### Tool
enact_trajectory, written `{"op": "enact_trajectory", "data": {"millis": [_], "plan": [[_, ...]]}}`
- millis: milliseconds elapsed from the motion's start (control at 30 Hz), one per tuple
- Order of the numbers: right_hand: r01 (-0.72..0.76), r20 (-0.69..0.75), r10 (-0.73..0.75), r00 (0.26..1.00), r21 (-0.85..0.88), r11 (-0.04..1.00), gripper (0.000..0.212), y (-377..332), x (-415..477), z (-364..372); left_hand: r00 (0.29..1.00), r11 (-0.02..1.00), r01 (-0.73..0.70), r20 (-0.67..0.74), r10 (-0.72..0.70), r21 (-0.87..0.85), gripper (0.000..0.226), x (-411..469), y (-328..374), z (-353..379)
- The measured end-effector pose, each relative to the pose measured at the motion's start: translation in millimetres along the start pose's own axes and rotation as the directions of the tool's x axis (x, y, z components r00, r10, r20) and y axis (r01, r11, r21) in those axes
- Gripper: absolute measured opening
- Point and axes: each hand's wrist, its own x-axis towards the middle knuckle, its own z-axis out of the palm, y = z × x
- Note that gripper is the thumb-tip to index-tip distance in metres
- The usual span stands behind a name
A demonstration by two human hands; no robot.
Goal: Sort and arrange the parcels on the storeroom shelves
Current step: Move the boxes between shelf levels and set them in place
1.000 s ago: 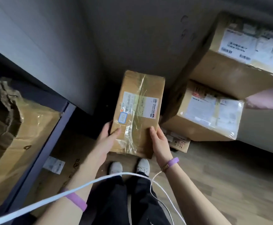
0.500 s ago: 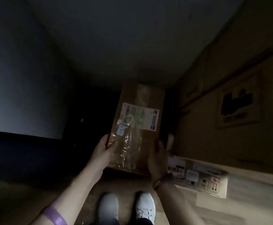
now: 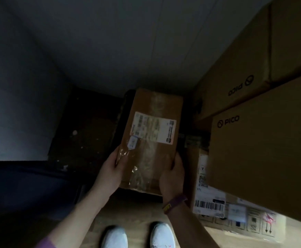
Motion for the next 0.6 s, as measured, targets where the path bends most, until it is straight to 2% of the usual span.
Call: {"op": "enact_trajectory", "data": {"millis": [200,367,467,533,600], "plan": [[-0.029,-0.011,0.029,1.000,-0.003,1.000,0.039,28.9,23.7,18.4,0.999,0.994,0.011,-0.052,-0.005,0.113,0.039,33.0,-21.3,3.8],[-0.049,0.094,0.063,0.994,-0.150,0.987,0.051,44.0,6.3,18.4,0.994,0.993,0.035,-0.111,-0.023,0.110,0.046,23.0,-28.8,1.1],[-0.016,0.123,0.031,0.992,-0.120,0.993,0.055,25.3,-14.3,13.3,0.995,0.995,0.034,-0.098,-0.025,0.090,0.047,-1.0,-18.0,-1.0],[0.005,0.163,0.016,0.987,-0.128,0.992,0.052,3.4,-35.4,5.8,0.995,0.999,0.044,-0.089,-0.042,0.017,0.040,-27.2,1.0,0.0],[0.045,0.202,-0.014,0.979,-0.152,0.987,0.048,-27.6,-65.5,-7.9,0.994,0.998,0.057,-0.088,-0.059,-0.019,0.043,-63.5,29.0,0.0]]}}
